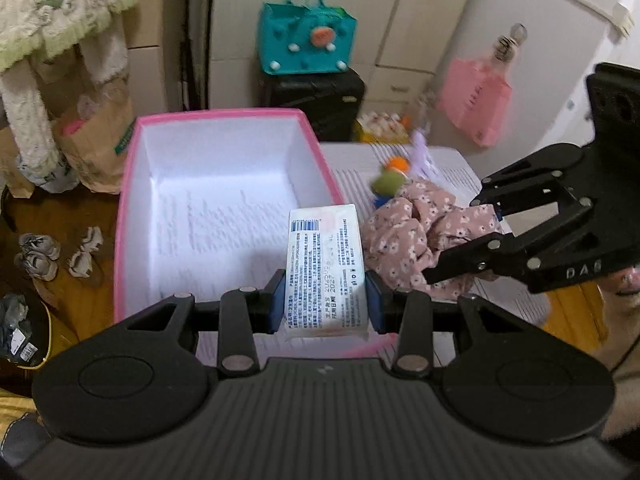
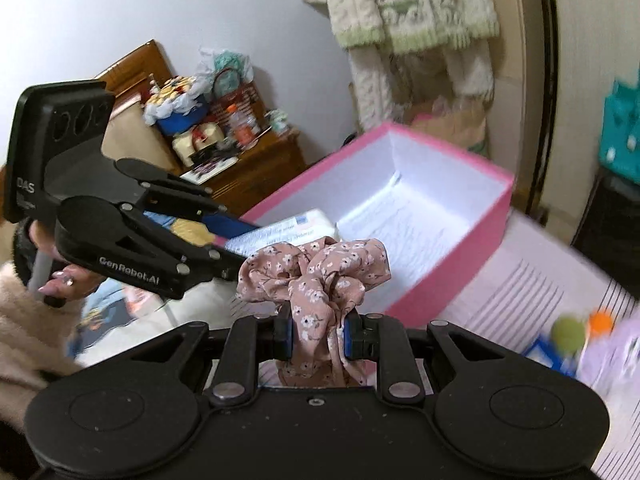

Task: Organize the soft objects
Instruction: 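Carry the wipes packet and scrunchie into the pink box and open both tools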

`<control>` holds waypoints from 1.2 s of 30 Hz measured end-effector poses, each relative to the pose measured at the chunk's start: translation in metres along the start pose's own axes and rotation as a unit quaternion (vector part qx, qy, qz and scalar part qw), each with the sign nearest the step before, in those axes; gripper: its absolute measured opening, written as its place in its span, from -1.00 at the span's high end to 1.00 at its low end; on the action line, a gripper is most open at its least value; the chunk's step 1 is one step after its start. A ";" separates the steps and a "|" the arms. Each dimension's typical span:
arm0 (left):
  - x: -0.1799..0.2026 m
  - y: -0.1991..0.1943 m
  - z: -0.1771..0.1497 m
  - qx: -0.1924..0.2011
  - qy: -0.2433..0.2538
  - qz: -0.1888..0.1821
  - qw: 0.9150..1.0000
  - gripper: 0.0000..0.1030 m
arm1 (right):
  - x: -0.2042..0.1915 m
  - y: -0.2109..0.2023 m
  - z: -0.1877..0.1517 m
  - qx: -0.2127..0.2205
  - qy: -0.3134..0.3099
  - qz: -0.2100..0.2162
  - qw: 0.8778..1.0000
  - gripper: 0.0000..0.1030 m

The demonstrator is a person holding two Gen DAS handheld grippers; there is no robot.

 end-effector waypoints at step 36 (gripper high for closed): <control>-0.119 0.158 0.119 -0.049 -0.149 0.016 0.988 0.25 | 0.075 0.156 0.093 -0.127 -0.154 -0.178 0.964 -0.01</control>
Point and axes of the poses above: each gripper's, at about its wrist camera, not at the fingertips, and y roughly the way its jaws point, x to its right, z to its top, the point moved 1 cm from there along y, roughly the way its jaws point, and after that the axes turned 10 degrees about -x, right-handed, at the moved point
